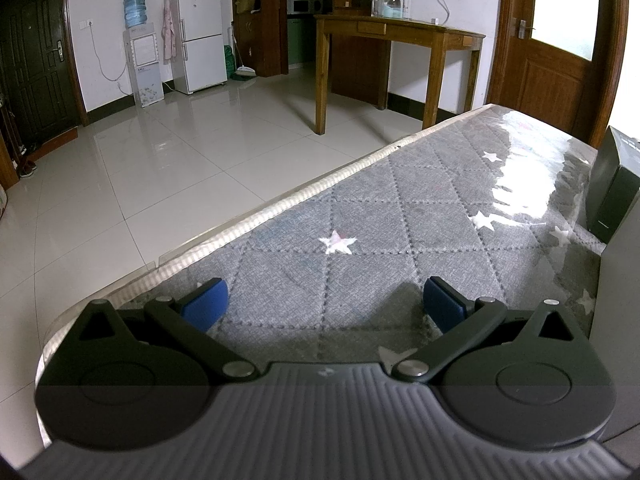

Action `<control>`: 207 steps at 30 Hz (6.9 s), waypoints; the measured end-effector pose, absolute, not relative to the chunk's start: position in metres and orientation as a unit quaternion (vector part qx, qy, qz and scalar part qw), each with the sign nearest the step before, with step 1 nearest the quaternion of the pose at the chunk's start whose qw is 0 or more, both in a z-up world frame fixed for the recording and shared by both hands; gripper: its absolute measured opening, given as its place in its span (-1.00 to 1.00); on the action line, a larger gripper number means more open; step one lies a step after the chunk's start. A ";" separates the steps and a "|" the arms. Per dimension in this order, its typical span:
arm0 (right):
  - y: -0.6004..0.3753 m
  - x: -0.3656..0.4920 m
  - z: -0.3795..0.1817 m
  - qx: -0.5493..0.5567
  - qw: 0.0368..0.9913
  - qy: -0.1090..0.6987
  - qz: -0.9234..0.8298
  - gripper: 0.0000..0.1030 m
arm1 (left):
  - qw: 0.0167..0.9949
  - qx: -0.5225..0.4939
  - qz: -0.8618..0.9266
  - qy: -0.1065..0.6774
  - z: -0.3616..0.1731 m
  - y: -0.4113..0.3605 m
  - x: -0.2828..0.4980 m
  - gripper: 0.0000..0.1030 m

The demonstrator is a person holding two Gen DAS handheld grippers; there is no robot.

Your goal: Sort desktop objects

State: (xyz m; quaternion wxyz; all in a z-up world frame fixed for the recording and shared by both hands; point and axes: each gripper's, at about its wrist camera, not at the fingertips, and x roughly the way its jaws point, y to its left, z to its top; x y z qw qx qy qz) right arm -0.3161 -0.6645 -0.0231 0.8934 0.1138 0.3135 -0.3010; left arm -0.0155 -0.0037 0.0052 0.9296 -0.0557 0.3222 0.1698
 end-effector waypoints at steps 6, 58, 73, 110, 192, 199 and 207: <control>-0.665 -0.316 -0.023 0.114 0.893 0.314 -0.301 1.00 | 0.930 -0.056 0.170 0.322 0.005 -0.004 -0.016 1.00; -0.664 -0.316 -0.023 0.114 0.893 0.314 -0.301 1.00 | 0.930 -0.056 0.170 0.322 0.005 -0.004 -0.015 1.00; -0.664 -0.316 -0.023 0.114 0.893 0.314 -0.301 1.00 | 0.930 -0.056 0.170 0.322 0.005 -0.004 -0.016 1.00; -0.664 -0.316 -0.023 0.114 0.893 0.314 -0.301 1.00 | 0.930 -0.056 0.170 0.322 0.005 -0.004 -0.016 1.00; -0.653 -0.317 -0.020 0.126 0.883 0.314 -0.325 1.00 | 0.930 -0.056 0.170 0.322 0.005 -0.004 -0.016 1.00; -0.625 -0.328 -0.020 0.132 0.879 0.311 -0.336 1.00 | 0.930 -0.056 0.170 0.322 0.005 -0.004 -0.016 1.00; -0.594 -0.336 -0.019 0.128 0.879 0.307 -0.342 1.00 | 0.930 -0.057 0.169 0.322 0.005 -0.004 -0.016 1.00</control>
